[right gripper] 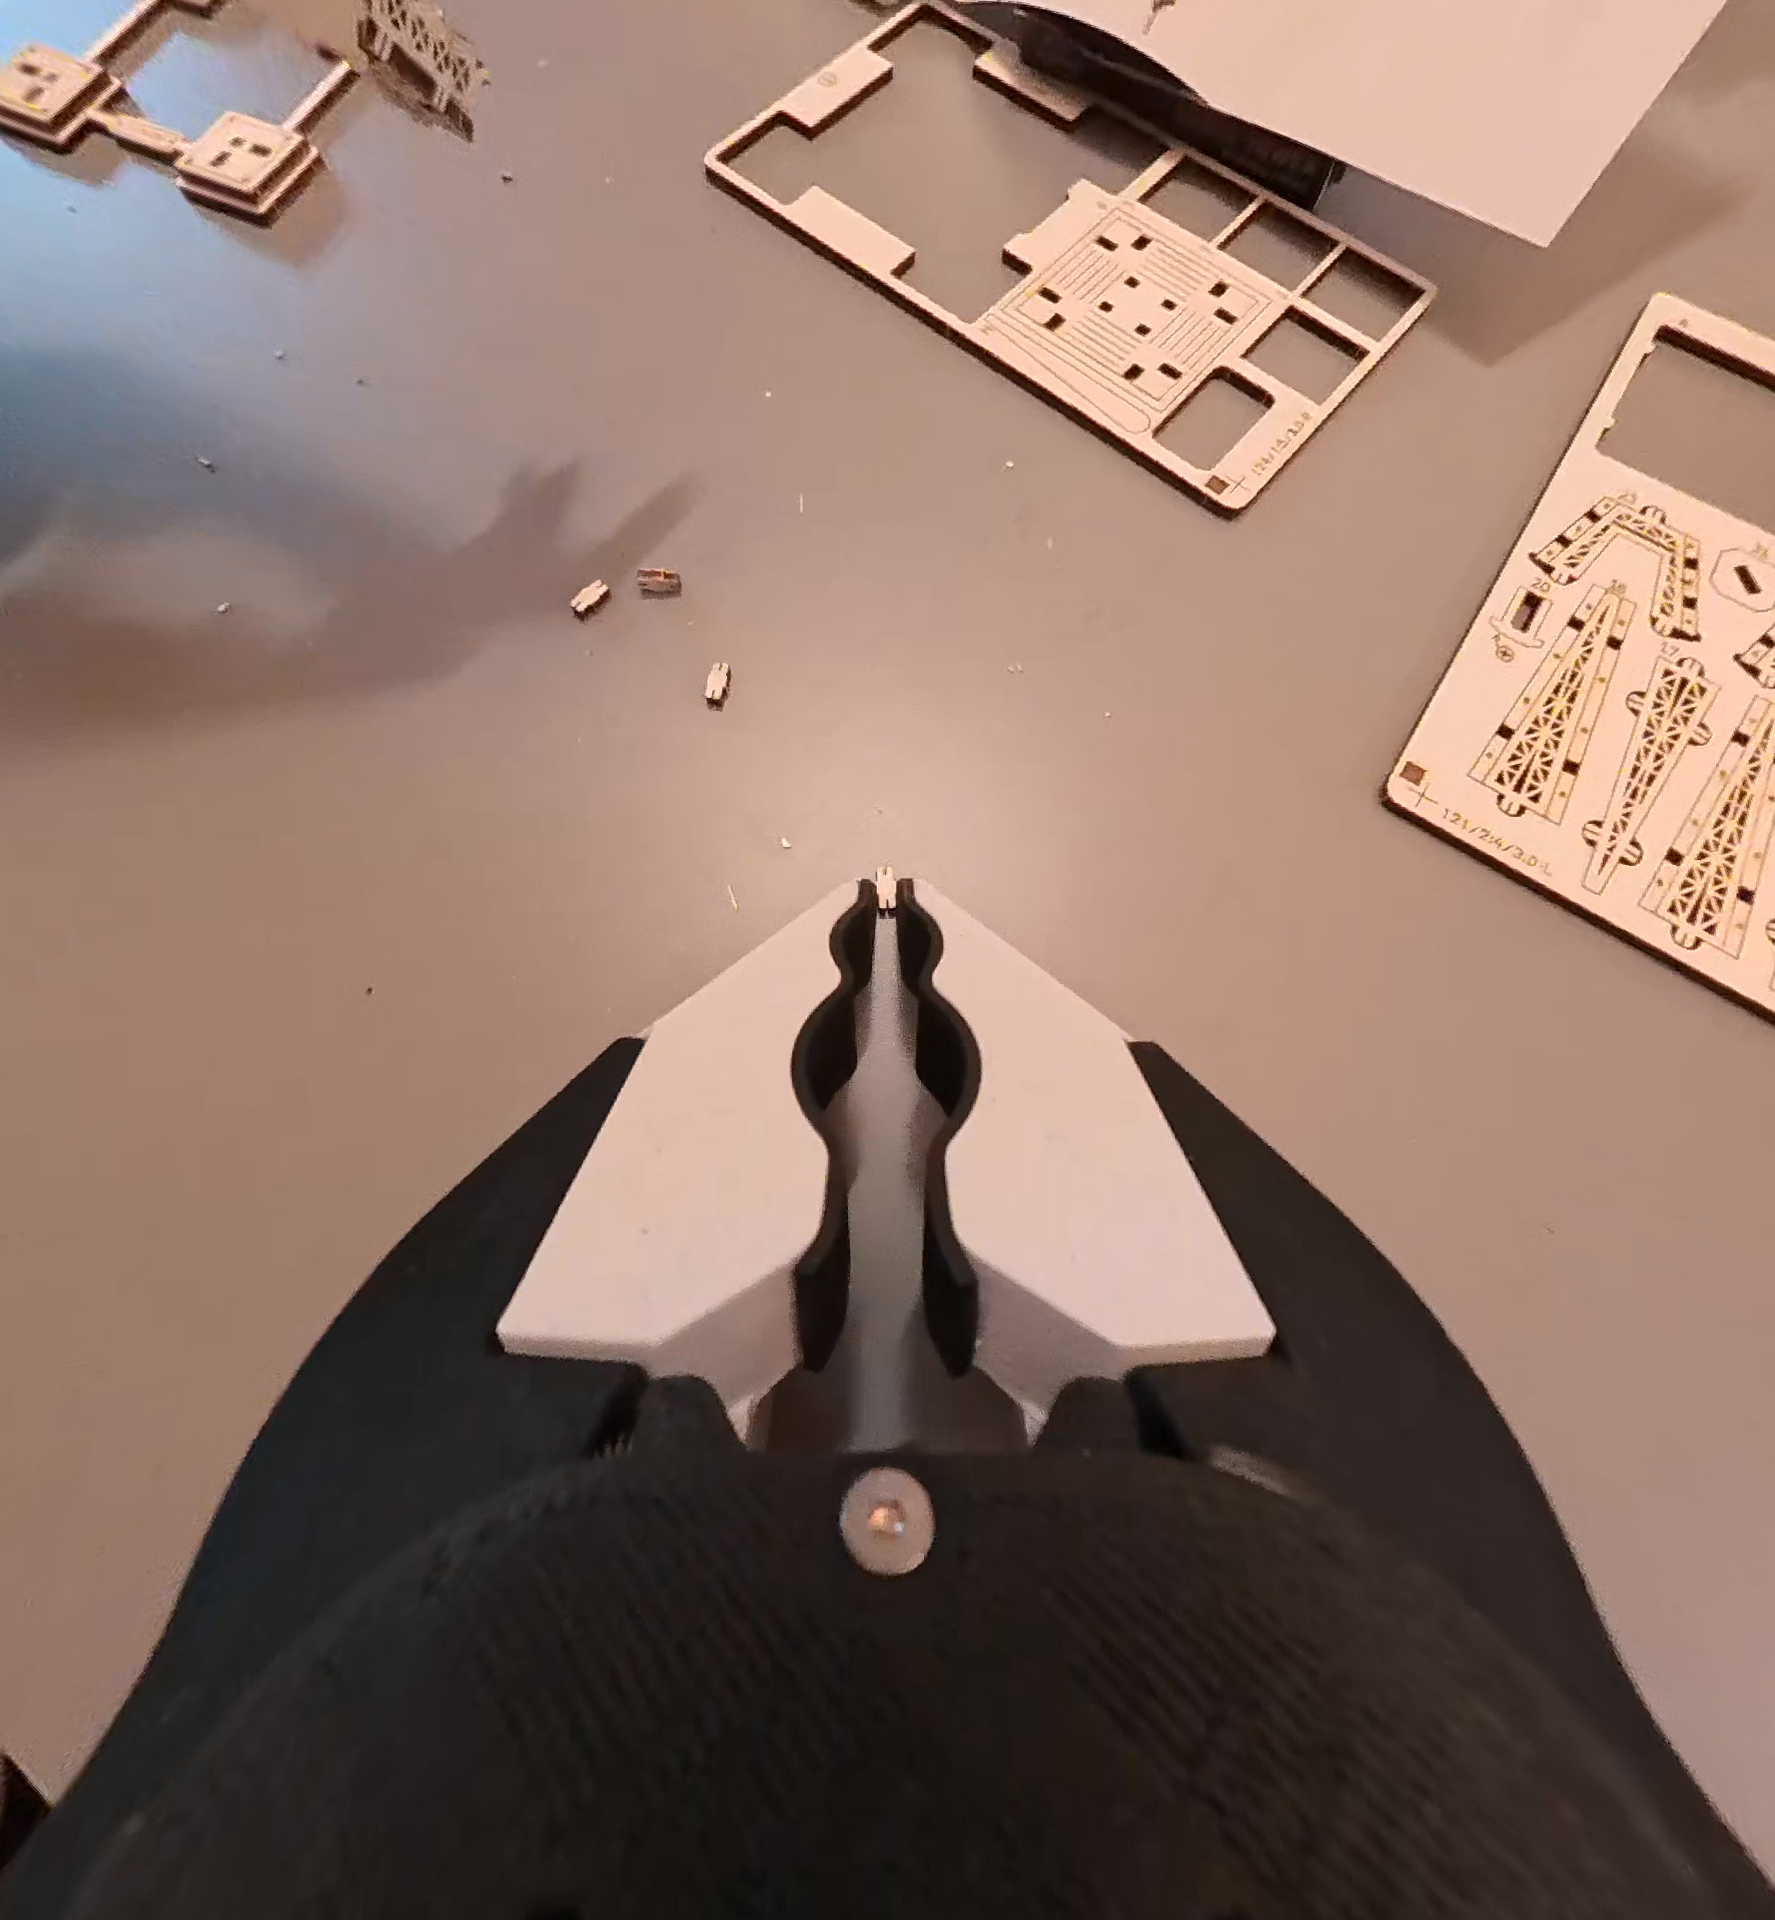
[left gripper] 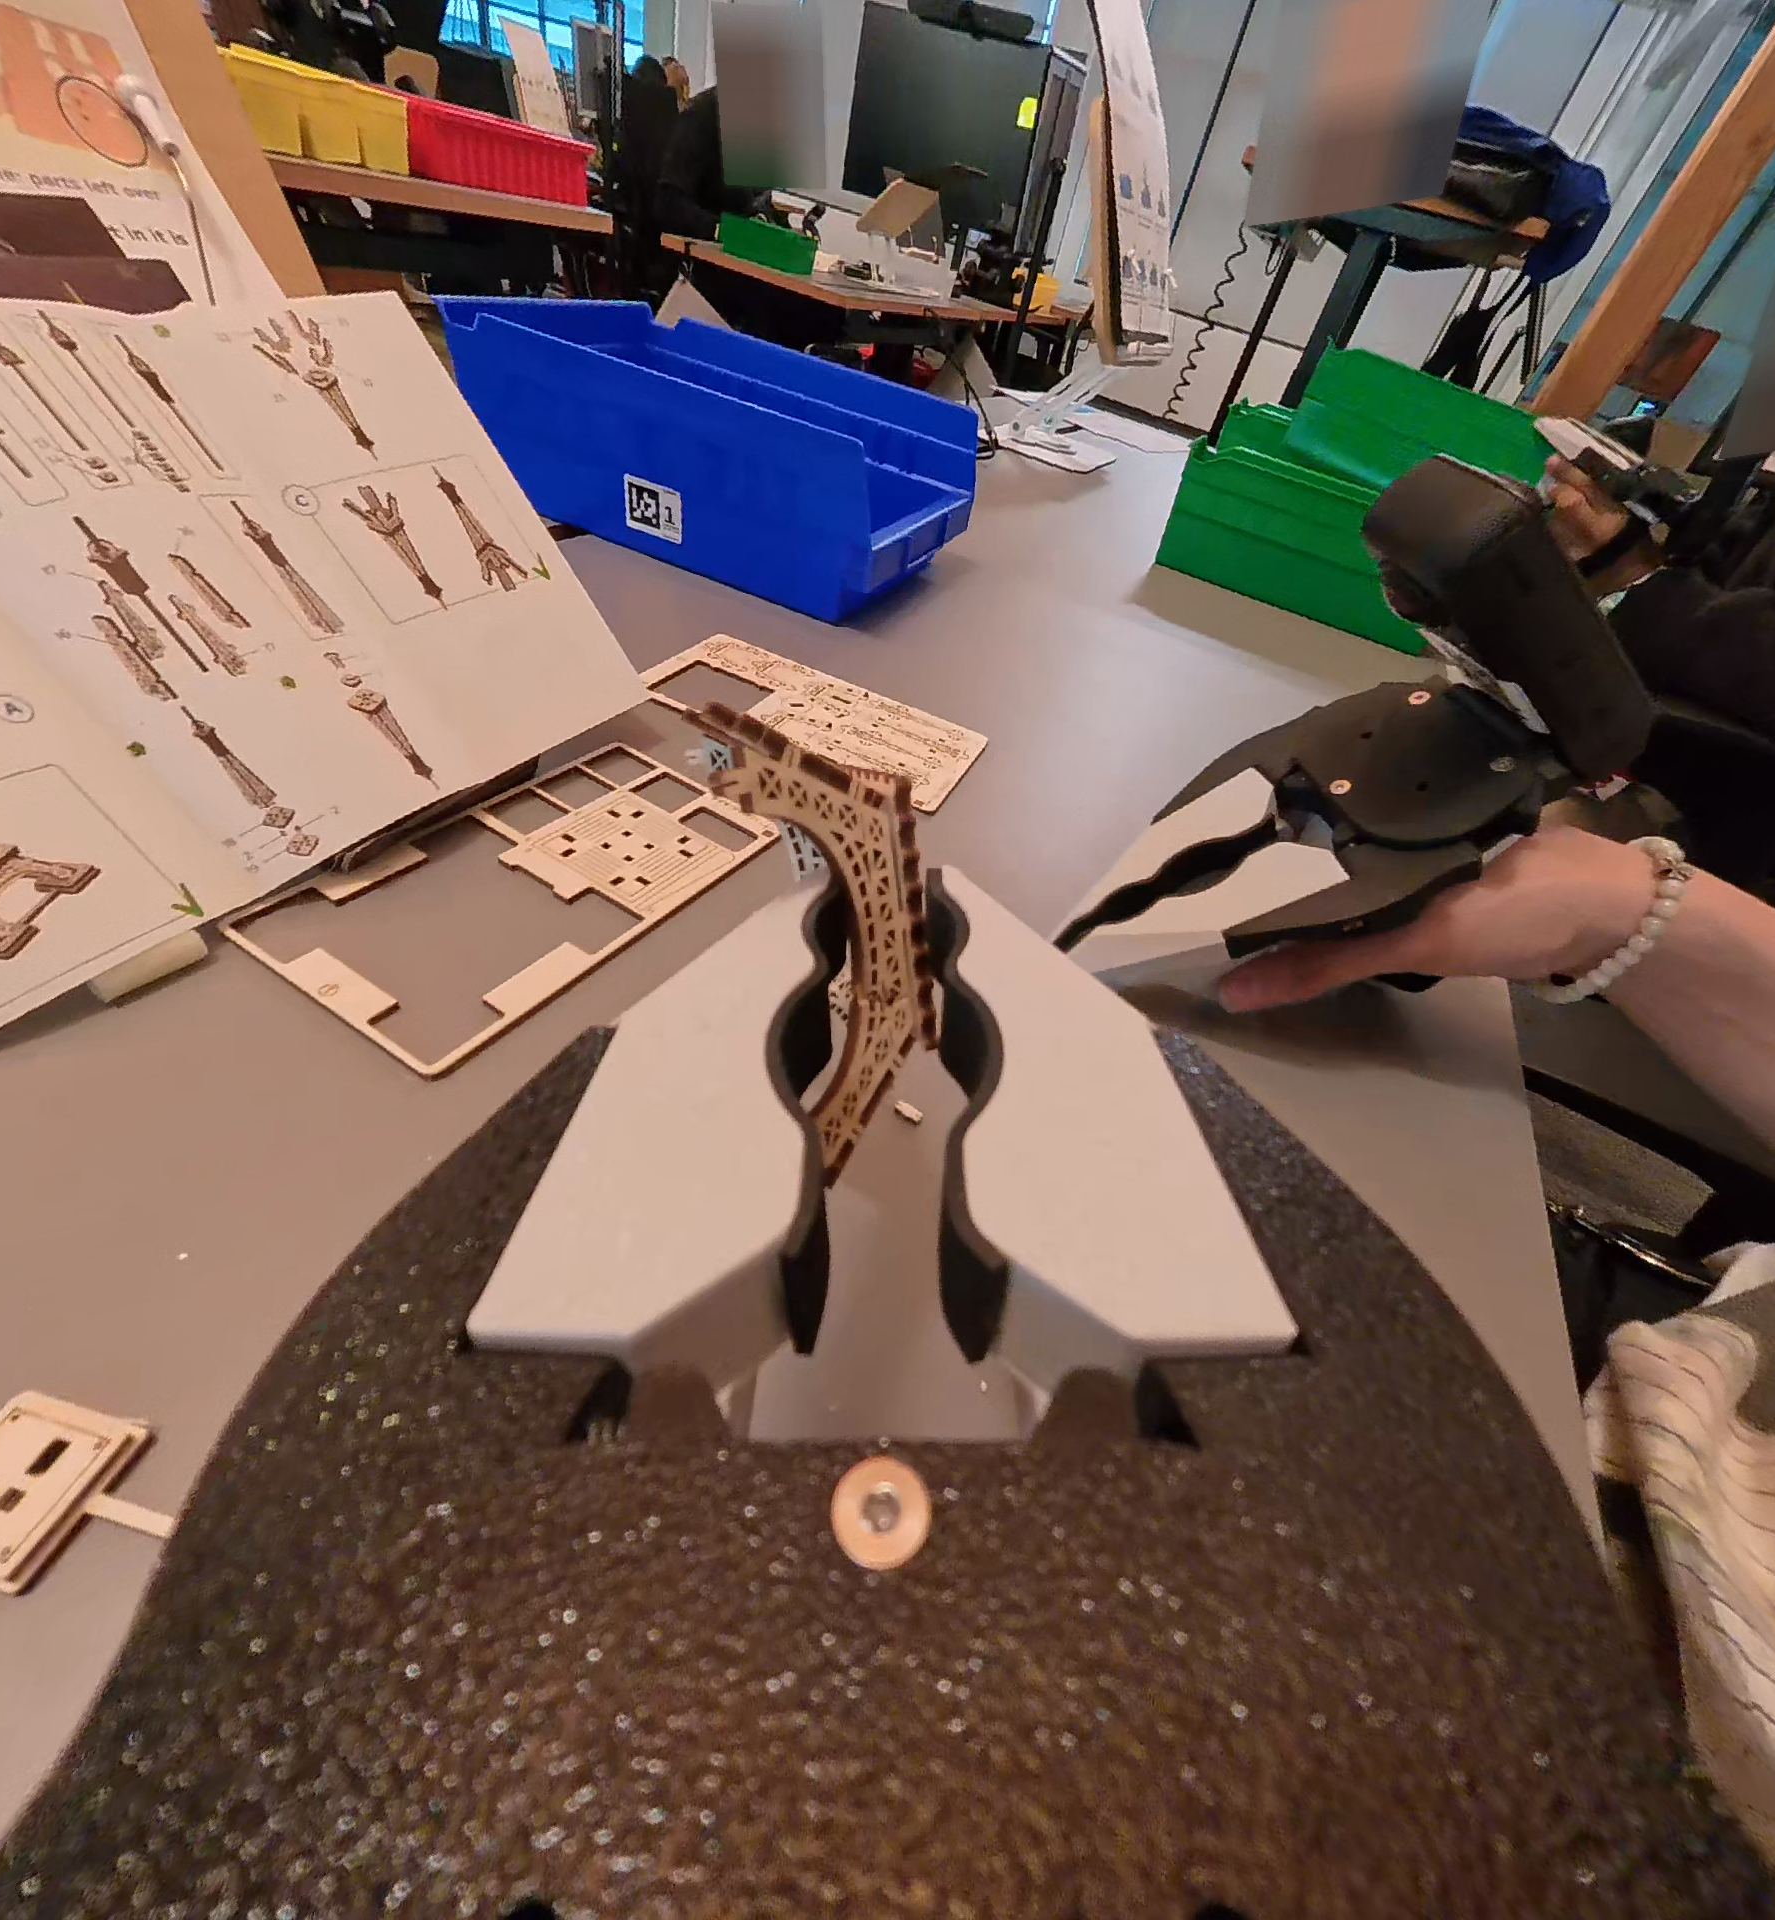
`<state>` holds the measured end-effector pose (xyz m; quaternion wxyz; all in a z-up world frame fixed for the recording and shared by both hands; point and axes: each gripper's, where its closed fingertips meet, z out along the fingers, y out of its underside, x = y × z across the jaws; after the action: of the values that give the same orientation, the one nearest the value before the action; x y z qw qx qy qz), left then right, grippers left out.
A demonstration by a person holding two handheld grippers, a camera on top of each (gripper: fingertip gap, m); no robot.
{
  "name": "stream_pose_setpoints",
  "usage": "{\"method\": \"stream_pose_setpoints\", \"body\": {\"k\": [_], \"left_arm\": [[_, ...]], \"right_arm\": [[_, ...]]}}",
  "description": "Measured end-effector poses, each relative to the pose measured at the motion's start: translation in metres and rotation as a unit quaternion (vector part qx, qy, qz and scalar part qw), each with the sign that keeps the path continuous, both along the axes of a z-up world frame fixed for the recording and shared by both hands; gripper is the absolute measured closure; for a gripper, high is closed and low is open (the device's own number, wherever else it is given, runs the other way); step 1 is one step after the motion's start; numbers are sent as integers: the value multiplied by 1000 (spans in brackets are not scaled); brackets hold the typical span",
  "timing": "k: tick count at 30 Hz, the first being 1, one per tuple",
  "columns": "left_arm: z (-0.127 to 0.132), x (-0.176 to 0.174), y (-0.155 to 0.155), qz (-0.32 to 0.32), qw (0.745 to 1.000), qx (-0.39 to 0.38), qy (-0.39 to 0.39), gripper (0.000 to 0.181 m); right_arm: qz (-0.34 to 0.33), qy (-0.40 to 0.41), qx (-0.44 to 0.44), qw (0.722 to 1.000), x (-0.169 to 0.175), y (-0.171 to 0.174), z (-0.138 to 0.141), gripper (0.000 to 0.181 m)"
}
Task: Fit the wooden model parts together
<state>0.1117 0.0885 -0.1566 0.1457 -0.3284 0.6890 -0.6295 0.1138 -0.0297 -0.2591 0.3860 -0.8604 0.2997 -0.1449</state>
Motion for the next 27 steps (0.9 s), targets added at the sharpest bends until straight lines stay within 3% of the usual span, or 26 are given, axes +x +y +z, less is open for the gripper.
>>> {"method": "stream_pose_setpoints", "body": {"k": [8, 10, 14, 22, 27], "left_arm": [[3, -1, 2, 2, 1000, 8, -9, 170], [4, -2, 1, 2, 1000, 10, -9, 170], [4, -4, -3, 0, 1000, 21, -14, 170], [2, -7, -12, -8, 999, 35, -14, 170], [2, -8, -13, -9, 999, 37, -16, 170]], "right_arm": [[11, -5, -4, 1000, -2, -4, 0, 172], [8, -6, -3, 1000, 0, -8, 0, 161], [26, 1, 1, 1000, -3, -8, 0, 175], [29, 17, 16, 999, -4, -4, 1, 164], [19, 17, 14, 1000, 1, -4, 0, 174]]}}
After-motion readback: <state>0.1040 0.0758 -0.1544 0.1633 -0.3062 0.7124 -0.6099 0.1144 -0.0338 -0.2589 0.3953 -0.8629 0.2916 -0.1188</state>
